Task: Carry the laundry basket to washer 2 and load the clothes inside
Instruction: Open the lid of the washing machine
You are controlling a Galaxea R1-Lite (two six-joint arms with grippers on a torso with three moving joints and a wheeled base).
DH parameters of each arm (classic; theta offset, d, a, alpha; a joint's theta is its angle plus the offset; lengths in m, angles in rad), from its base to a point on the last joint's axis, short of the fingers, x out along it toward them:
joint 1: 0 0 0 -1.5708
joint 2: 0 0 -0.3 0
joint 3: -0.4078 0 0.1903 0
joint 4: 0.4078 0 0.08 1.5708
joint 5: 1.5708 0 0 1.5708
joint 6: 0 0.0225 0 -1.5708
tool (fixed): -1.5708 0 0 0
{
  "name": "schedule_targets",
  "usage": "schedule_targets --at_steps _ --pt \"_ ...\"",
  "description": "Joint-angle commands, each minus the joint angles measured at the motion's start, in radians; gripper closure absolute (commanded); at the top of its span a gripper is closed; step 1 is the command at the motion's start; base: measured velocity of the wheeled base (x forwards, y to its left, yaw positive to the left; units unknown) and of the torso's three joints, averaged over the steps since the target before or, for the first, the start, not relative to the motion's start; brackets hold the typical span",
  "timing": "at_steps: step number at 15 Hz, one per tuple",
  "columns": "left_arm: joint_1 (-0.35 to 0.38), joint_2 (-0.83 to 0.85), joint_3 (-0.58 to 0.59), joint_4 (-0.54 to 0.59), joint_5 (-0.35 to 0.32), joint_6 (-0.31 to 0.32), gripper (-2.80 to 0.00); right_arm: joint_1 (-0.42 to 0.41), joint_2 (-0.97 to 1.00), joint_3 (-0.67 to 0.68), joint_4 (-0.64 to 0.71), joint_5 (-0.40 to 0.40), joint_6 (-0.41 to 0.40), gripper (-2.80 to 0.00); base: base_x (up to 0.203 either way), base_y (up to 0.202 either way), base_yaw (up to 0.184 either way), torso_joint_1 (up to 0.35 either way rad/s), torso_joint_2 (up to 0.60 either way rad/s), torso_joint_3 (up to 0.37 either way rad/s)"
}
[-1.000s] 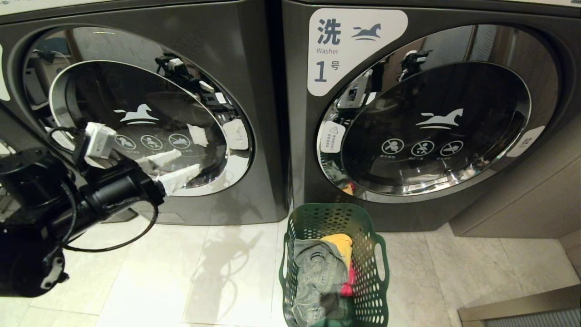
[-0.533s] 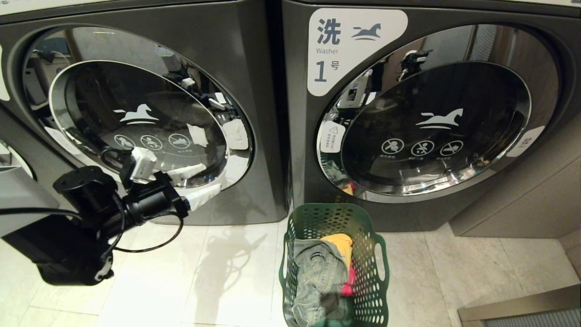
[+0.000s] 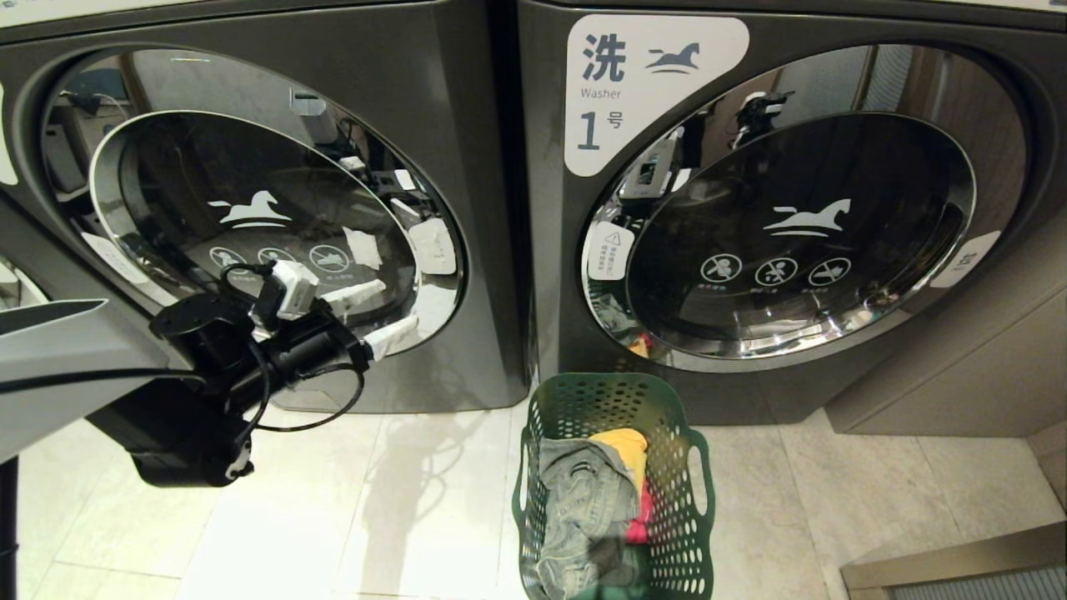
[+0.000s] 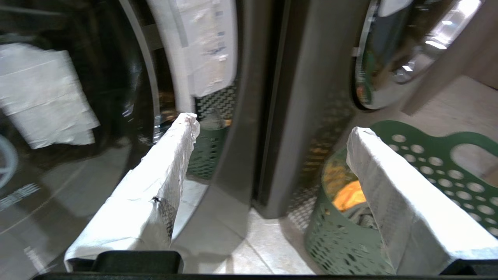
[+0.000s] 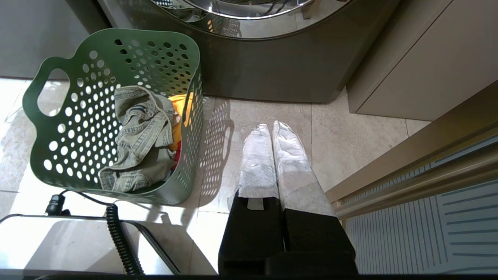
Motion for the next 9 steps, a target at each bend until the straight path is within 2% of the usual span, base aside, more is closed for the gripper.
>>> schedule_targets --at_steps 1,9 --pt "0.001 0.010 -0.012 -0.008 0.026 0.000 -2.80 0.000 0.000 0.000 0.000 0.001 -0.001 0.00 0.000 0.000 0.000 0.000 0.00 0.000" --pt "-0.047 0.041 -0.136 -0.008 0.028 -0.022 -2.80 0.000 0.000 0.000 0.000 0.001 -0.001 0.00 0.000 0.000 0.000 0.000 0.00 0.000"
